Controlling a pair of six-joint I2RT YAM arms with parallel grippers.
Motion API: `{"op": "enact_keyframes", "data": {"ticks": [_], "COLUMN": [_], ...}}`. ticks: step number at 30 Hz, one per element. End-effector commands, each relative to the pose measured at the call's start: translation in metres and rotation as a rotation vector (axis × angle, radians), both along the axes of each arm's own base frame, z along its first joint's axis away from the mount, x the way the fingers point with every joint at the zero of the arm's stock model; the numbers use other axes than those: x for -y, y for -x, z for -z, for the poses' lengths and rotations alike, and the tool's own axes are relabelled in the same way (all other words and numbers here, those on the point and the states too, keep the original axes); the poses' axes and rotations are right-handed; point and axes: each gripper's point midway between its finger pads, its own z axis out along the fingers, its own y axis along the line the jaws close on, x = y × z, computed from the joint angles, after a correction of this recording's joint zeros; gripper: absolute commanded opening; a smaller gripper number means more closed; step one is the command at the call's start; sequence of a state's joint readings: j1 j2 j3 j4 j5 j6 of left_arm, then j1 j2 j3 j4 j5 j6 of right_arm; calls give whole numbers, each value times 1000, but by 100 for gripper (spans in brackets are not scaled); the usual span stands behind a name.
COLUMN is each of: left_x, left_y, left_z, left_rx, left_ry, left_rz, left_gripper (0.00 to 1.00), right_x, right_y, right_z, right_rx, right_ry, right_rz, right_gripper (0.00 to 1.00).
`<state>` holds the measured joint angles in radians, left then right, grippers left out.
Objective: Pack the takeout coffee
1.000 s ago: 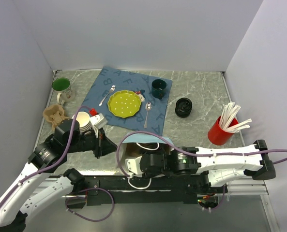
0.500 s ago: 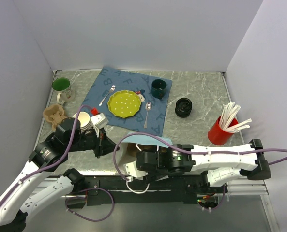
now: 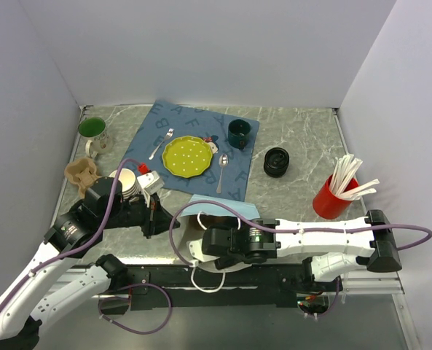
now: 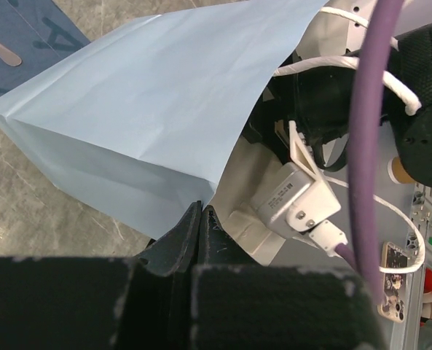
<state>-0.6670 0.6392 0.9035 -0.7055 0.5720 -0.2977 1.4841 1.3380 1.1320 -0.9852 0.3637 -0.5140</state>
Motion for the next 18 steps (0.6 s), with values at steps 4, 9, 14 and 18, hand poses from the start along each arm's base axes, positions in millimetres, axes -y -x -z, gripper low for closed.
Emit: {"op": "enact_keyframes", "data": {"ticks": [4, 9, 14, 18], "left_x": [4, 3, 2, 3], "left_y": [1, 0, 1, 3], "left_z": [-17, -12, -11, -12], "left_rx": [23, 13, 14, 27], "left_ry": [42, 30, 31, 36], "left_rz": [16, 7, 10, 30], "left_gripper": [1, 1, 1, 1], "right_x": [-4, -14, -30, -45], "right_y": [-17, -19, -20, -22], "right_z": [-28, -48, -53, -53], "right_rx": [62, 56, 45, 41], "right_ry": [-121, -246, -307, -340], "right_rz": [78, 86, 75, 63], "right_gripper": [25, 25, 25, 24]}}
